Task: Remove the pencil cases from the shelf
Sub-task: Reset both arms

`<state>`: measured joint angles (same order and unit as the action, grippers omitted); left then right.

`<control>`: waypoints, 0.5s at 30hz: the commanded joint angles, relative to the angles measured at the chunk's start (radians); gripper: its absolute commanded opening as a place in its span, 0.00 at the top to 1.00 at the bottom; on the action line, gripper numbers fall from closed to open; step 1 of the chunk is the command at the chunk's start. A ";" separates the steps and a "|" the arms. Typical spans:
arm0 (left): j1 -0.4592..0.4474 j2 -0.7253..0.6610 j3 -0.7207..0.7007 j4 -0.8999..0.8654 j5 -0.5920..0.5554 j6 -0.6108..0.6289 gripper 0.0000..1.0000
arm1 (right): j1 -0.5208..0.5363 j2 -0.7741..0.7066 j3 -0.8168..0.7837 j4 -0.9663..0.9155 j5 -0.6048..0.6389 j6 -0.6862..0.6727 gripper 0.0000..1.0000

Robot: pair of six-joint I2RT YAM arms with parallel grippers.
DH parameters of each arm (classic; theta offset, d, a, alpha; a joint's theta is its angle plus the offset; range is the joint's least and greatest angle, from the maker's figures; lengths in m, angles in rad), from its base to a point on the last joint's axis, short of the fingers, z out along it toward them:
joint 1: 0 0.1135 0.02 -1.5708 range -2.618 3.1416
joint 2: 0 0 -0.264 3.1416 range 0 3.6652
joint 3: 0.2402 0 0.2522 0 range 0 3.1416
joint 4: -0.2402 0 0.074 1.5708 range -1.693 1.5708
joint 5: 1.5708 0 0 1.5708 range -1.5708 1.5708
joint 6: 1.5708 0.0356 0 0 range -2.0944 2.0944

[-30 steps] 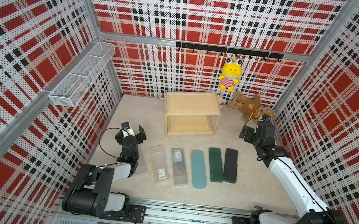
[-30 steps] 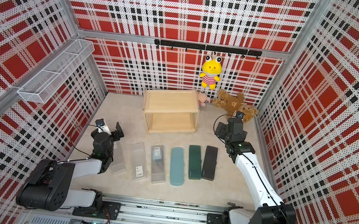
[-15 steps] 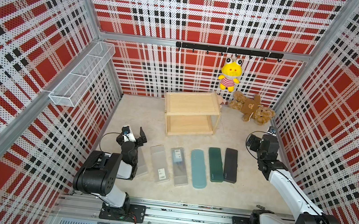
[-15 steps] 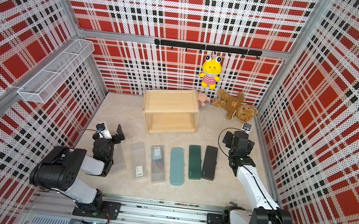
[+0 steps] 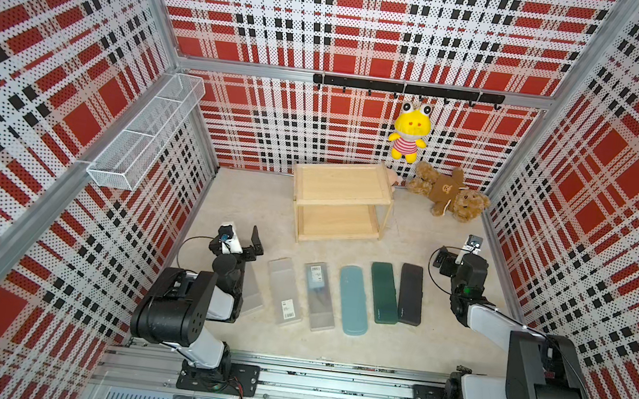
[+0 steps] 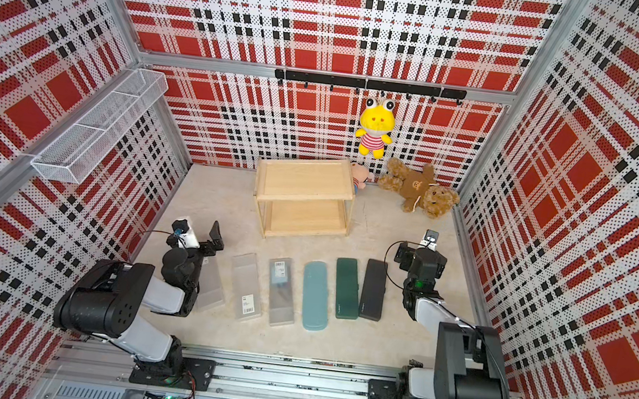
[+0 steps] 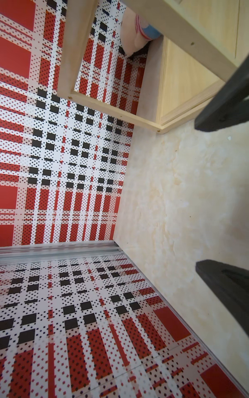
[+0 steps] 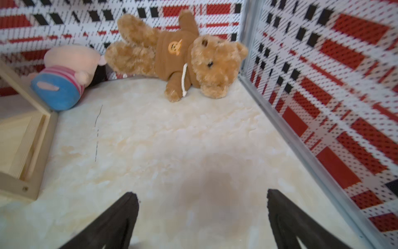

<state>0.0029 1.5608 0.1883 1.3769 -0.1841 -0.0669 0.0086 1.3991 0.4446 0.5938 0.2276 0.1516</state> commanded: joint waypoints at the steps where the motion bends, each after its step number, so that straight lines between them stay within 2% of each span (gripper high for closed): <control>1: -0.015 0.009 0.025 -0.004 -0.030 0.024 0.01 | -0.009 0.075 -0.041 0.240 -0.083 -0.032 0.00; 3: -0.021 0.008 0.026 -0.007 -0.041 0.028 0.01 | -0.005 0.126 -0.105 0.399 -0.162 -0.074 0.00; 5: -0.023 0.008 0.028 -0.010 -0.042 0.030 0.01 | 0.010 0.151 -0.135 0.481 -0.177 -0.100 0.00; 15: -0.027 0.009 0.031 -0.013 -0.050 0.035 0.01 | 0.010 0.147 -0.130 0.462 -0.169 -0.095 0.00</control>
<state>-0.0193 1.5608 0.2028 1.3609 -0.2199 -0.0433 0.0132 1.5475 0.3096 1.0096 0.0704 0.0666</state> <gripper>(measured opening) 0.992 0.996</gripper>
